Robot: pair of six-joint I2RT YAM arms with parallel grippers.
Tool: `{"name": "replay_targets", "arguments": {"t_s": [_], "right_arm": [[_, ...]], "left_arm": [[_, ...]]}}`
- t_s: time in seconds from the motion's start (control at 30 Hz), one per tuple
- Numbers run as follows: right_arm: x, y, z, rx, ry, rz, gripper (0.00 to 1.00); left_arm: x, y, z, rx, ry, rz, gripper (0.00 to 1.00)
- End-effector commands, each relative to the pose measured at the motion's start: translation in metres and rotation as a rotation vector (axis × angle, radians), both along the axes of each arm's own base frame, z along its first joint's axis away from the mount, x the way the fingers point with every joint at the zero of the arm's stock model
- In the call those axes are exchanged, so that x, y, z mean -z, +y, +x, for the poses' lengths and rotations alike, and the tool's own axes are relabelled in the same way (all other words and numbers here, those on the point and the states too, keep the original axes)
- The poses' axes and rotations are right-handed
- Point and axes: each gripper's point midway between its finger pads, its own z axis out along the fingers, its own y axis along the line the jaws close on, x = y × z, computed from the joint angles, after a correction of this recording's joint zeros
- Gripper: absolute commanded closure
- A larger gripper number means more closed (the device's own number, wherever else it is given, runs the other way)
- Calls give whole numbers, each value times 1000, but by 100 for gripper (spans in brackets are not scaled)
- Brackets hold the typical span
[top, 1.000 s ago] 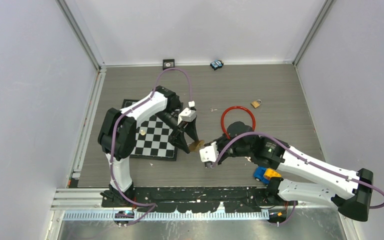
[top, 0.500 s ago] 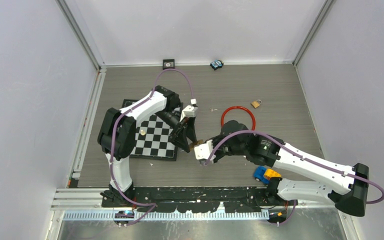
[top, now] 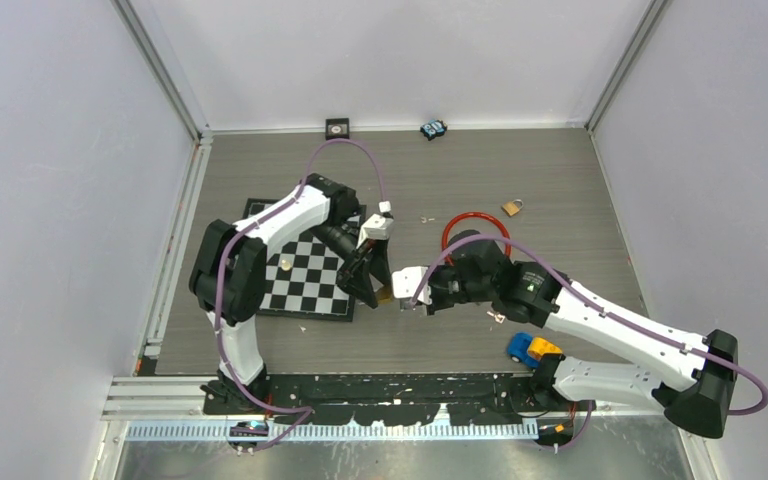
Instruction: Unlock with the key
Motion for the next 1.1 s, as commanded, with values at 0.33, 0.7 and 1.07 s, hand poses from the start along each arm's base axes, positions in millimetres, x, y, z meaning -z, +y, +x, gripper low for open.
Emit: {"name": "replay_targets", "arguments": {"t_s": [0.33,0.7,1.07], "right_arm": [[3,2,-3,-55,-29,34,99],[-2,1,10,-54,-280,-2,99],[-19,-1,-9,-83,-171,83,99]], "left_arm": [[-53,-9,-19,-9,16,-206,100],[-54,-14,-17,-50,99,-205,100],[-54,-11,-20,-31,49,-227,100]]}}
